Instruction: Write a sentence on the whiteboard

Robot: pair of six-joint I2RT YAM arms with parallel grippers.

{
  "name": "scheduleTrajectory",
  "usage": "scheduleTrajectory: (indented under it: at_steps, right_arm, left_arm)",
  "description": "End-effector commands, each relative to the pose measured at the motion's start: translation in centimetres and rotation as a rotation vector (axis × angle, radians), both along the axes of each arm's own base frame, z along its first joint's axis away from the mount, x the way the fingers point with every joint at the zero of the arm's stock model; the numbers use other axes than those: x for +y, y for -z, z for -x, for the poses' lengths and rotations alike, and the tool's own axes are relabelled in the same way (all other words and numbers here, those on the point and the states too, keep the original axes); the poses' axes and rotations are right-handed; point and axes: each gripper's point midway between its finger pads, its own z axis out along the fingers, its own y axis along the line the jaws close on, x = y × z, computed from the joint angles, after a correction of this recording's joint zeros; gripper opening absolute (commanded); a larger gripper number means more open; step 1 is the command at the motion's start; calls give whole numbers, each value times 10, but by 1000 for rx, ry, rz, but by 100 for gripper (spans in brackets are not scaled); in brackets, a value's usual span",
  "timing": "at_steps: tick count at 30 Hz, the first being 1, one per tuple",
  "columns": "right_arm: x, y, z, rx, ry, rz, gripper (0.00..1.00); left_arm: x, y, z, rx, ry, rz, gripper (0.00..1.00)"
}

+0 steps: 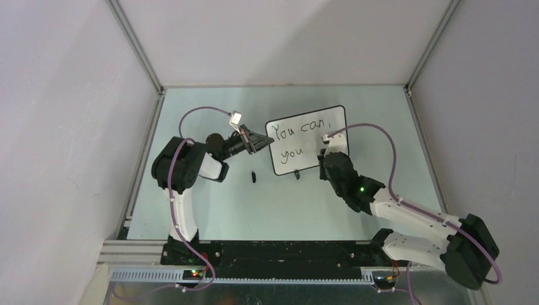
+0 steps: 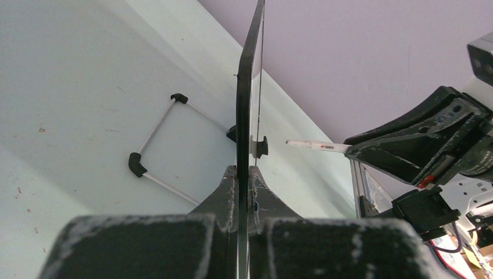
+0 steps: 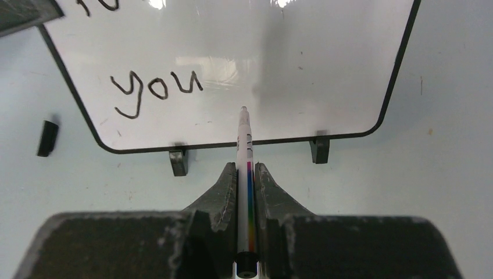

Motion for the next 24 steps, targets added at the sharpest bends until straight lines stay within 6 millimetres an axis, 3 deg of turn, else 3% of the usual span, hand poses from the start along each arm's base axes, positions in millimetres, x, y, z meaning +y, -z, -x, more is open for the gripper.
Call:
scheduleTrajectory:
  at_steps: [1,19,24]
  right_arm:
    - [5,-43,-6,-169,23,-157,0]
    - [8,-34,-9,-168,8,-122,0]
    - [1,-31,-16,-132,21,-115,0]
  left_arm:
    - [-3,-24,5,-85,39,24,1]
    - [-2,-30,3,-82,26,37,0]
    - [-3,-31,3,-79,26,41,0]
